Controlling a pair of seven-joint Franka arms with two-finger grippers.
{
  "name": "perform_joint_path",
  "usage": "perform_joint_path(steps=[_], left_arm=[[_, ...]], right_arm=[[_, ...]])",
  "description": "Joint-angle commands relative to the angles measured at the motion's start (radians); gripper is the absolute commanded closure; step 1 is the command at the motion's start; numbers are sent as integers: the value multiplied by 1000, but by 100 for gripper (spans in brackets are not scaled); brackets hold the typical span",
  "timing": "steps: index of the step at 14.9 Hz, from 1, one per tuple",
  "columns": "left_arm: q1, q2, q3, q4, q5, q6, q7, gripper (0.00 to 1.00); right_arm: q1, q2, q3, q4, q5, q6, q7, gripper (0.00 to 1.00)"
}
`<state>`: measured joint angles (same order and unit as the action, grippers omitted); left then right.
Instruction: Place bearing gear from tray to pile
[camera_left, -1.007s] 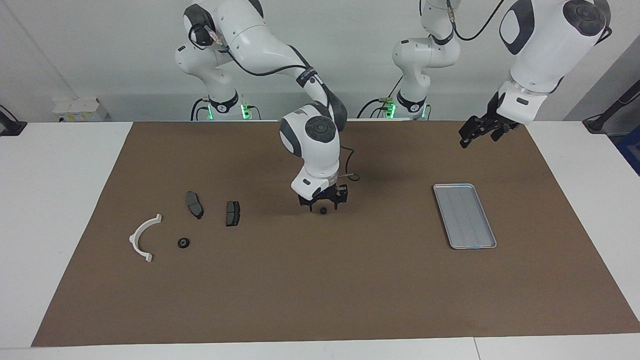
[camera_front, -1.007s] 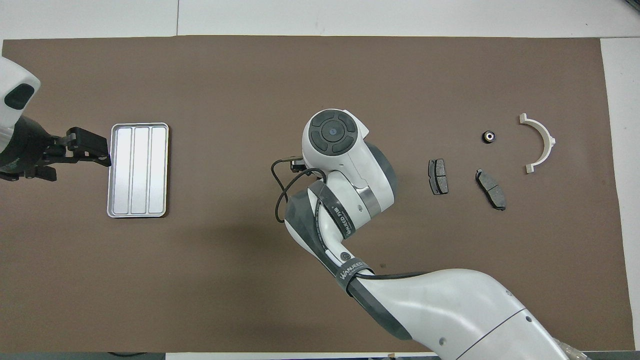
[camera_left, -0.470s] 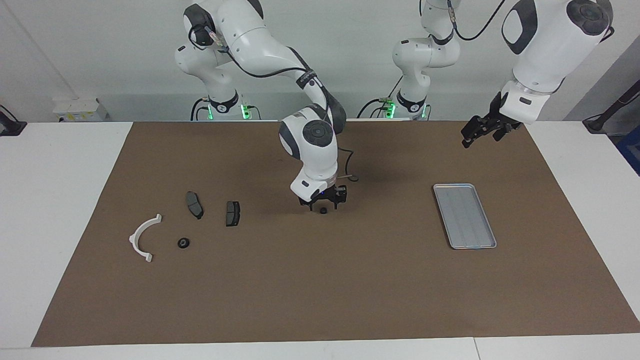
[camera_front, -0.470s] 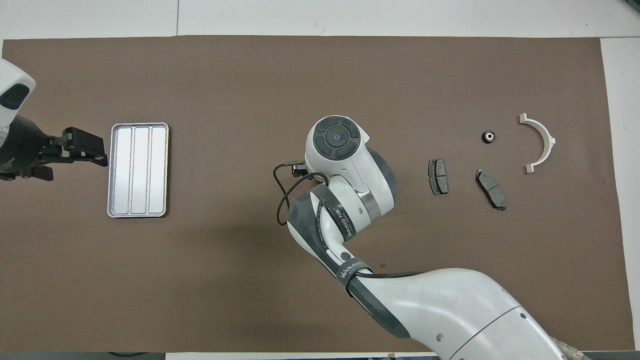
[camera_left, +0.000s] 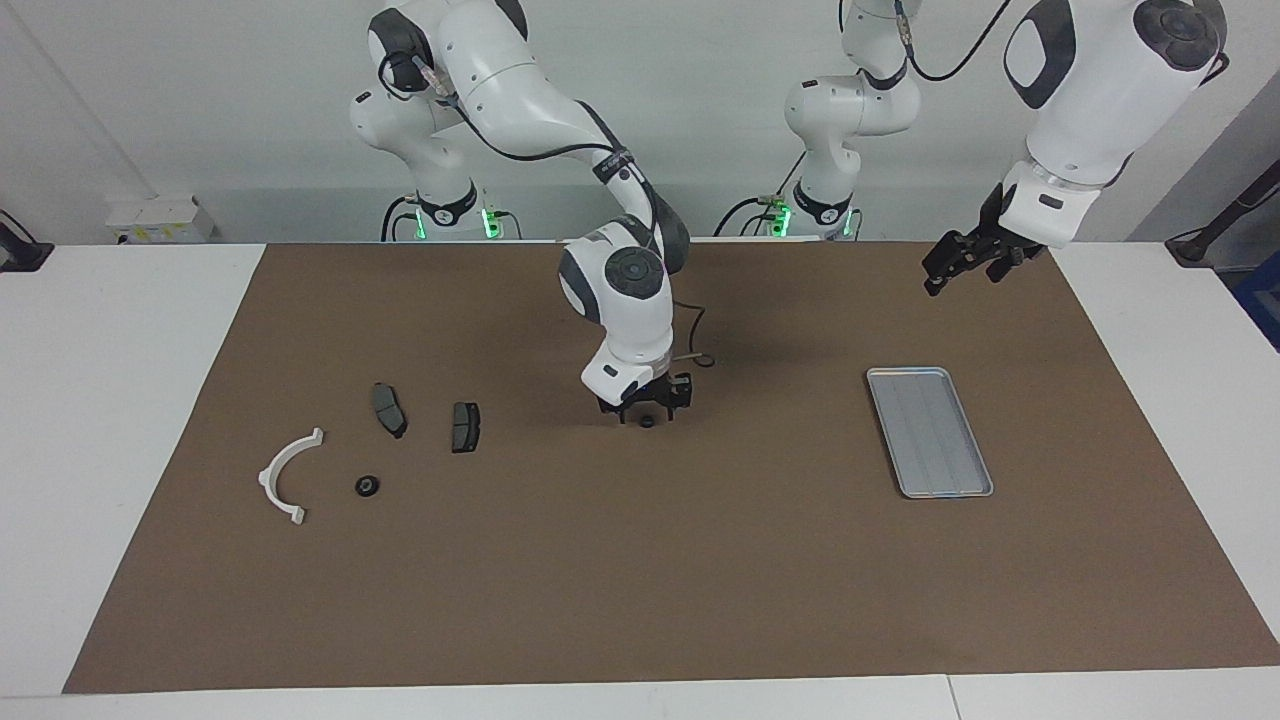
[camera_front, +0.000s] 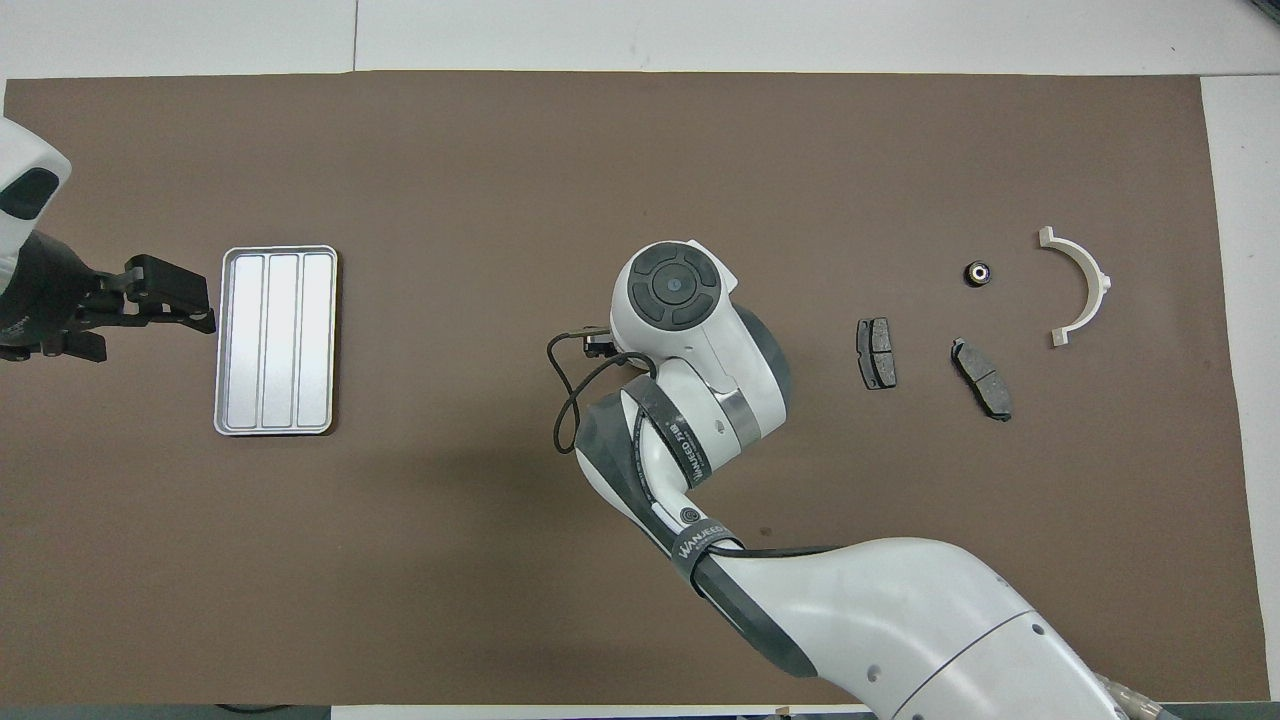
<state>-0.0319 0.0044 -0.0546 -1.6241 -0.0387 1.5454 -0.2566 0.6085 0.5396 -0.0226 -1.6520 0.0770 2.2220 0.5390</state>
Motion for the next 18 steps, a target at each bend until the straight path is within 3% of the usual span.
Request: perform_joint_path(steps=[1, 8, 10, 13, 14, 18], left_arm=[[10, -21, -5, -22, -9, -4, 10, 0], [6, -23, -7, -22, -9, -5, 7, 0], [4, -24, -7, -22, -9, -5, 5, 0], [6, -26, -7, -23, -9, -5, 5, 0], [6, -26, -7, -23, -9, -5, 5, 0], [6, -26, -7, -23, -9, -5, 5, 0]], right_arm=[[-7, -3, 7, -29, 33, 47, -34, 23], [-4, -1, 7, -52, 33, 80, -34, 28], [-4, -1, 7, -52, 33, 80, -33, 48], [-3, -1, 7, -52, 33, 80, -31, 93], [-3, -1, 7, -52, 33, 80, -31, 100], [-12, -1, 7, -36, 32, 62, -34, 100]])
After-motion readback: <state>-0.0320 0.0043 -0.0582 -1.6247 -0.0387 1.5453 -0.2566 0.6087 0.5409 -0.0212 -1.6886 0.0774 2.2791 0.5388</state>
